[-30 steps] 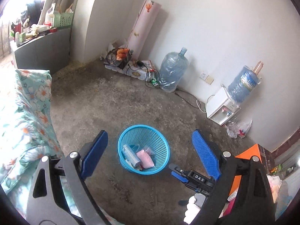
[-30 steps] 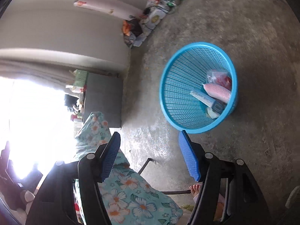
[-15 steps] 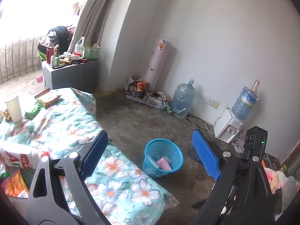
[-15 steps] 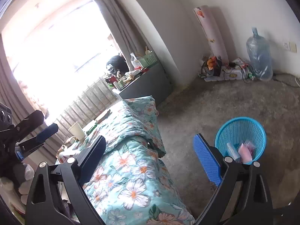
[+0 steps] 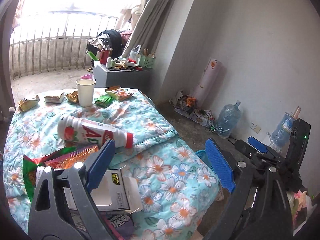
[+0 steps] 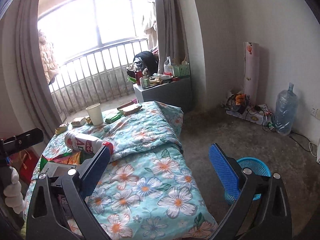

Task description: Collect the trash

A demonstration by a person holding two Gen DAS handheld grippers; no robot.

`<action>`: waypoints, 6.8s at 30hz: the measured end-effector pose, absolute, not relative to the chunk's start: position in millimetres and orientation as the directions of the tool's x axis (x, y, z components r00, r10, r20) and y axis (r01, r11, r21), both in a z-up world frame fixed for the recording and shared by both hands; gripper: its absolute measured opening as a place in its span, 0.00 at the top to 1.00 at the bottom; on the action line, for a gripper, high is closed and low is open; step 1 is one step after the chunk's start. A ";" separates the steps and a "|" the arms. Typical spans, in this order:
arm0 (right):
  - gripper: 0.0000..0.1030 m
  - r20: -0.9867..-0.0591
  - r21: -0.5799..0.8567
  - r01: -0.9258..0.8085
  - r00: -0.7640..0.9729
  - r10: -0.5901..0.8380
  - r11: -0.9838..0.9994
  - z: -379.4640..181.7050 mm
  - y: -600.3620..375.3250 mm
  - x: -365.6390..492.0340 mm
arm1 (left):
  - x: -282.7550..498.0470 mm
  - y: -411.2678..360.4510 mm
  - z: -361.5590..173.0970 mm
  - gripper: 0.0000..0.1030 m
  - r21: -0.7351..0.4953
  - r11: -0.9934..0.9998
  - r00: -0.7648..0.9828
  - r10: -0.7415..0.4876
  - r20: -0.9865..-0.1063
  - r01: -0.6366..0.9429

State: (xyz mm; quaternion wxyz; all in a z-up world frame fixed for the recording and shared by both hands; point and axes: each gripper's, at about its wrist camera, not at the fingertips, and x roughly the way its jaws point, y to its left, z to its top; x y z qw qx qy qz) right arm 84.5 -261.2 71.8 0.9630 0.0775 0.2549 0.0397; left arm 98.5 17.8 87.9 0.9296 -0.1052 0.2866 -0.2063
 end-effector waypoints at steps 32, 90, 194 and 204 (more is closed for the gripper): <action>0.07 -0.611 0.474 -0.139 0.659 0.439 0.869 22.8 -218.9 139.6 | 73.0 166.6 40.3 0.15 -0.397 0.916 0.805 -0.279 -0.523 0.059; 0.29 -0.476 0.833 -0.347 -0.056 0.878 0.430 -59.2 -92.0 92.5 | 73.8 160.7 -28.1 0.15 -0.609 0.786 0.546 -0.557 -0.626 0.103; 0.35 -0.542 0.383 -0.279 0.704 0.459 0.881 47.5 -192.7 209.6 | 51.1 159.0 40.0 0.15 -0.399 0.904 0.750 -0.371 -0.547 0.156; 0.35 -0.402 0.487 -0.208 0.808 0.430 0.848 61.6 -269.8 140.3 | 72.2 97.0 72.7 0.15 -0.354 0.887 0.720 -0.451 -0.528 0.296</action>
